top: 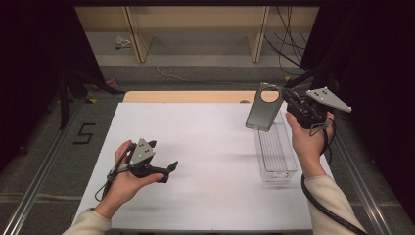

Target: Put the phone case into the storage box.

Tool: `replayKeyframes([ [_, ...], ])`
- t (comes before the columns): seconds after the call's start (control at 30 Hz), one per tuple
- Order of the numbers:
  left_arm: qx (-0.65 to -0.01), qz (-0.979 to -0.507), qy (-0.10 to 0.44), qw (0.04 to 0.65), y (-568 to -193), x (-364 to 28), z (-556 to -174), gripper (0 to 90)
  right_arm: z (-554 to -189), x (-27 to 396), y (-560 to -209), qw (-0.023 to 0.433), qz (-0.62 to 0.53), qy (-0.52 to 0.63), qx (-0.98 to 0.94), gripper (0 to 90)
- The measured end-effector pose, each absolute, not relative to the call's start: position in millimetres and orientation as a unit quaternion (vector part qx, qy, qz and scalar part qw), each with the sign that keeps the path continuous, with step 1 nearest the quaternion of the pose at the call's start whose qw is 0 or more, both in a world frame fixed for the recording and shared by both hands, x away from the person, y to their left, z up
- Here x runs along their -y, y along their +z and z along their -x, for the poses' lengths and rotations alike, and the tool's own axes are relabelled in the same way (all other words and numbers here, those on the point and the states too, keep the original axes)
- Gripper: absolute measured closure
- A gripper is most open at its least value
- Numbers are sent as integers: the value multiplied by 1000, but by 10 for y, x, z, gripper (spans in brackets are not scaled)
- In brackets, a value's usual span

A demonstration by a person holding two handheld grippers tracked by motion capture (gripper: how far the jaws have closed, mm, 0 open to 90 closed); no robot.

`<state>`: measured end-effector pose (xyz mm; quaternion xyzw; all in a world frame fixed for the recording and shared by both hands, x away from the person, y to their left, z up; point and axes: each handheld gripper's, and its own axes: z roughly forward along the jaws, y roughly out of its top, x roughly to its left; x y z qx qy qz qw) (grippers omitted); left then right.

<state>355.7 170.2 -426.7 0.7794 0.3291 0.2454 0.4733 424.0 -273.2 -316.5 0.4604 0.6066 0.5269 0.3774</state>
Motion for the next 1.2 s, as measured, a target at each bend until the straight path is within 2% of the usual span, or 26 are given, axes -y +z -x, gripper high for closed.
replayKeyframes([
  [1.2,-330,-778,247,473,-4273,-1703,-3558,12,-4261,2890,-3134,396,-472,521,-591,840],
])
